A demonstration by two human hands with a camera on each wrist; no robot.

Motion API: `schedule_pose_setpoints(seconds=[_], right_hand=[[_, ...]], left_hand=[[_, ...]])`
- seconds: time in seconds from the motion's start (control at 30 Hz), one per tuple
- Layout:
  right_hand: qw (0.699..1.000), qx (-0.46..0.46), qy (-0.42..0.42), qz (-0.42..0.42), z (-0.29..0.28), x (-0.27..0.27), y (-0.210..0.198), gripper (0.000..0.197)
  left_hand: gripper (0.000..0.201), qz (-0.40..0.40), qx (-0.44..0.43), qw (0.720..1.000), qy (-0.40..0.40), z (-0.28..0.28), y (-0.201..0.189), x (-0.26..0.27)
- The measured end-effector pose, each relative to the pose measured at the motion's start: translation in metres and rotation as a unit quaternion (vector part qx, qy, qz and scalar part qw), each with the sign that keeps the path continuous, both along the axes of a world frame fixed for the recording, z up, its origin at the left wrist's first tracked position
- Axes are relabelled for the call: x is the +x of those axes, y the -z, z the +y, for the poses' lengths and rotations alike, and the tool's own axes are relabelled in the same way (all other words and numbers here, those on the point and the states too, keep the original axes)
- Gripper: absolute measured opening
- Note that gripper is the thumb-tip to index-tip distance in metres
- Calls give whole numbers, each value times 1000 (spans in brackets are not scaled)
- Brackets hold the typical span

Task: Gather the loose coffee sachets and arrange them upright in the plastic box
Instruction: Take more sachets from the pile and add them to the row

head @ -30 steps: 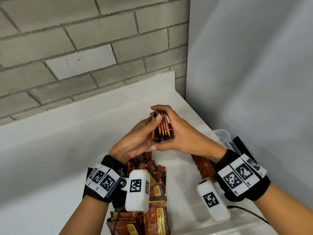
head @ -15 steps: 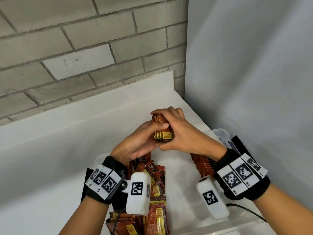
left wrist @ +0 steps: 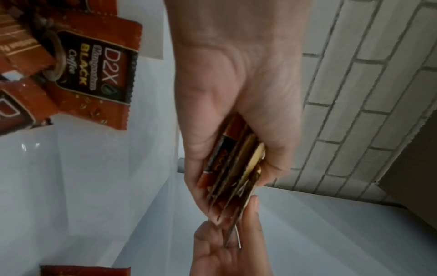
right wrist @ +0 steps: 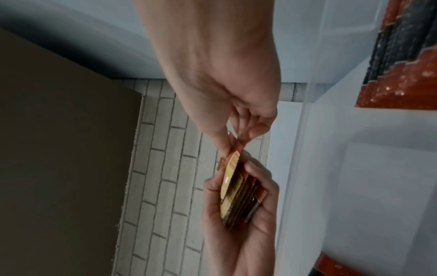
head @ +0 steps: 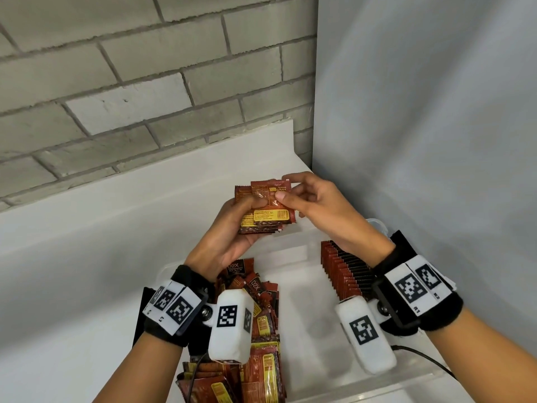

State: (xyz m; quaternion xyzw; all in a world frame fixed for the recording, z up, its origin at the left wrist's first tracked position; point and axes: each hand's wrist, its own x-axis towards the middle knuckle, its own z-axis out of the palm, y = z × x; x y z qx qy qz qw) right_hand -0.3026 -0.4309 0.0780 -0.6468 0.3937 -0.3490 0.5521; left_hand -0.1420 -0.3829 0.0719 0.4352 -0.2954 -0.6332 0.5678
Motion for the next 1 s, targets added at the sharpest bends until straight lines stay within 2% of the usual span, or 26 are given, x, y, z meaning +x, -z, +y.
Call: schedule_pose_setpoints(seconds=[0.13,0.33,0.4,0.53,0.67,0.73,0.8,0.87,0.93,1.0], right_hand=[[998,3,23,-58,0,1,0,20],[986,-43,44,-153,1,-5,-12,14],[987,-57,16,-150,1,-5,-13,14],[989,-66,-49,-123,2,-5,-8,18],[990,-62,-64,-106,3,-5,-7,20],[992,-55,-60,-97,3,-5,-8,31],[994,-34,-38,-97,1,-4,-9,39],[992,28,-15,-120,-1,-3,-9,35],[986,99,-30,-129,-1,-2,-8,35],[987,128,-63,-78,1,-2,-4,40]], left_hand=[[30,65,11,998,25,1,-2,-3],[43,105,10,994,10,0,-2,3],[46,108,14,994,3,0,-2,3],[31,145,-12,989,-11,-1,-4,3],[32,145,-38,988,-23,-2,-4,4],[36,130,-44,990,-31,-3,-3,4],[39,117,-49,991,-40,-3,-2,3],[41,121,-59,990,-47,-3,-2,3],[40,119,-64,990,-49,-2,-2,2],[36,117,-65,990,-44,-2,-1,3]])
